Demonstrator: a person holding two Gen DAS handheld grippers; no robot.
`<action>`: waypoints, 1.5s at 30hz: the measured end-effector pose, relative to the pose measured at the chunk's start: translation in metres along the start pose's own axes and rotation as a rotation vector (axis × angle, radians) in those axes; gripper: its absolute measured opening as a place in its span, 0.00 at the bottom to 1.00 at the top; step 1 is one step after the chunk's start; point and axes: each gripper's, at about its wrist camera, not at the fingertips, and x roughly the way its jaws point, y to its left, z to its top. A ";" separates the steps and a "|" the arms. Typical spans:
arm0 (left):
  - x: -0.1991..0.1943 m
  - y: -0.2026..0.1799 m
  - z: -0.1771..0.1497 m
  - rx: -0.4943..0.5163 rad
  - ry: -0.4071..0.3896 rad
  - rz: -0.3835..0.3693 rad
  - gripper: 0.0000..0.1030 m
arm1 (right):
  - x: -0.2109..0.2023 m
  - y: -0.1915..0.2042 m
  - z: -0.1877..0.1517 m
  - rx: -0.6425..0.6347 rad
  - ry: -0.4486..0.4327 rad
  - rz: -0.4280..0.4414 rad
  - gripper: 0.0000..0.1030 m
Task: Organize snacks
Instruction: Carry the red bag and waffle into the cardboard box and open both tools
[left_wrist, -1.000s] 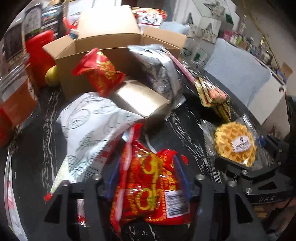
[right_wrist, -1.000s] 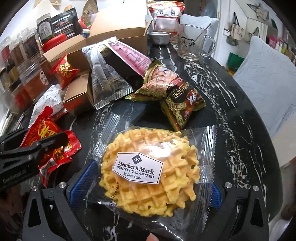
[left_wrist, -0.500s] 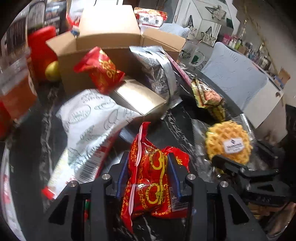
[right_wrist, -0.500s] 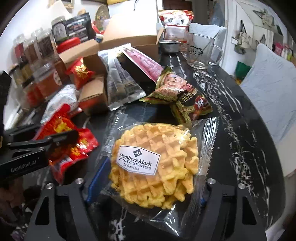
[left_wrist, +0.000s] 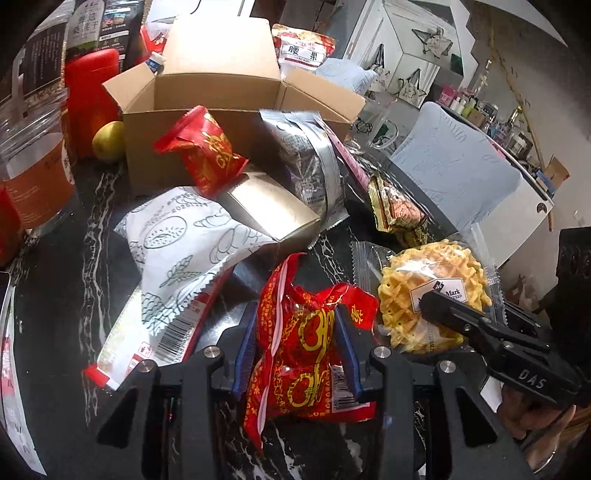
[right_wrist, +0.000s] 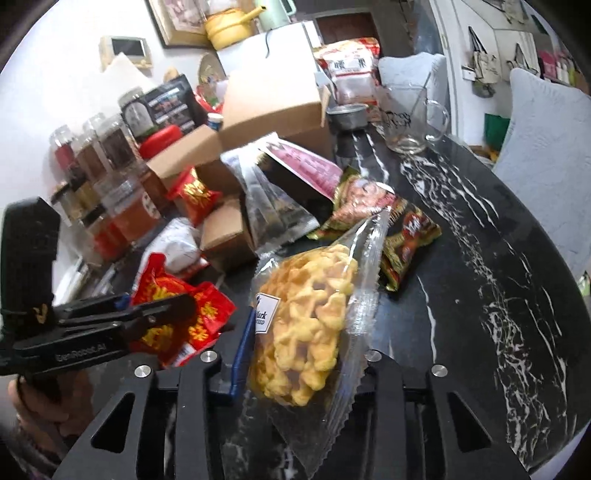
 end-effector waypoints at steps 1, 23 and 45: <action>-0.002 0.001 0.001 -0.004 -0.004 -0.004 0.39 | -0.003 0.001 0.001 0.003 -0.015 0.013 0.34; -0.049 0.004 0.084 -0.045 -0.261 -0.086 0.38 | -0.038 0.021 0.081 -0.033 -0.277 0.131 0.29; -0.064 0.017 0.212 0.023 -0.446 0.028 0.36 | -0.001 0.035 0.222 -0.091 -0.381 0.240 0.26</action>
